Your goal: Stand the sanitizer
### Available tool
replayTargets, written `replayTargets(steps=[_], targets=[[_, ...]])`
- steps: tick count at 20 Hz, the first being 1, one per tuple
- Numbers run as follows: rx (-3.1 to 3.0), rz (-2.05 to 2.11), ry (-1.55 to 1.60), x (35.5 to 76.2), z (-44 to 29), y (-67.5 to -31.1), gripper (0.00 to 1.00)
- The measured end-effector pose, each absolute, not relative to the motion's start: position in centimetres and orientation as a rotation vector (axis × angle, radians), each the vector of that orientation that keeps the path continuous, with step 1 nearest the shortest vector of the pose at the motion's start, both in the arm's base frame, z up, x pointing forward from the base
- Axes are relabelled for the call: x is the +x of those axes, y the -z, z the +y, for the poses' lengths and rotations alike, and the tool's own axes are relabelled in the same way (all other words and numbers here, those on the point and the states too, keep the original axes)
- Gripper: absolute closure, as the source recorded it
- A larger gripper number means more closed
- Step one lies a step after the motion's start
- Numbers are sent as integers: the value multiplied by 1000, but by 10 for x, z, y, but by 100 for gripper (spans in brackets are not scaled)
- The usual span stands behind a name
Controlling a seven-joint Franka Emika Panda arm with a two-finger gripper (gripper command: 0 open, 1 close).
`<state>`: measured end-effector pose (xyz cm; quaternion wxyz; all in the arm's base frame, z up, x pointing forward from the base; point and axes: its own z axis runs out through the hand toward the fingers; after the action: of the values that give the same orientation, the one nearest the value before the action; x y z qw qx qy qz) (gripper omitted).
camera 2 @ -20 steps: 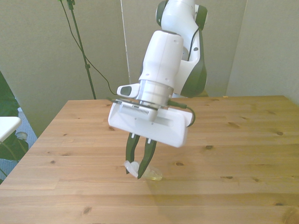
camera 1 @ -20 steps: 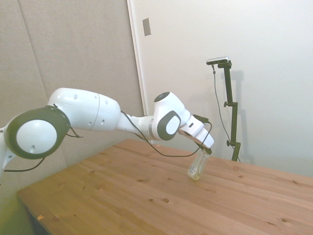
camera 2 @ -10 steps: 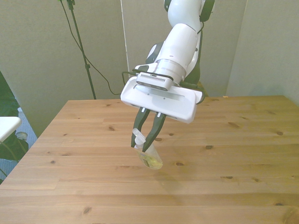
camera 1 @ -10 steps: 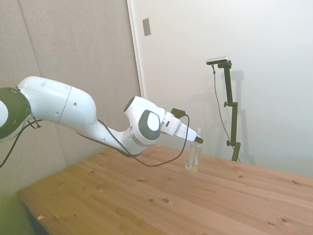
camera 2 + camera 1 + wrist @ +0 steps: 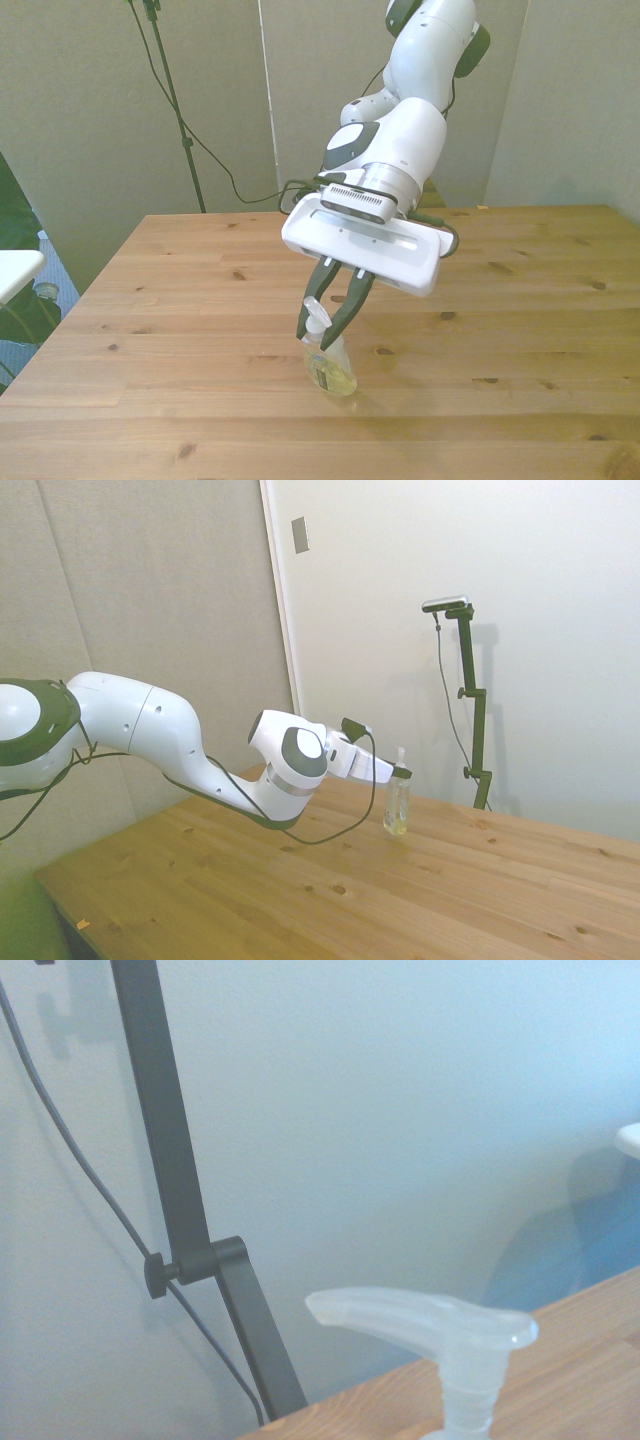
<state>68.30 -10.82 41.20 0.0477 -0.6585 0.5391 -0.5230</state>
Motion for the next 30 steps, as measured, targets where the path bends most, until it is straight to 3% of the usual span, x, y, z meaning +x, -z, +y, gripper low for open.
replayTargets(steps=[15, 16, 30], targets=[[-1931, 1638, 1687, 704, -90, -390, 100], [-1934, 1637, 1686, 704, -90, -389, 0], [-1955, 1639, 1681, 700, -94, -386, 0]])
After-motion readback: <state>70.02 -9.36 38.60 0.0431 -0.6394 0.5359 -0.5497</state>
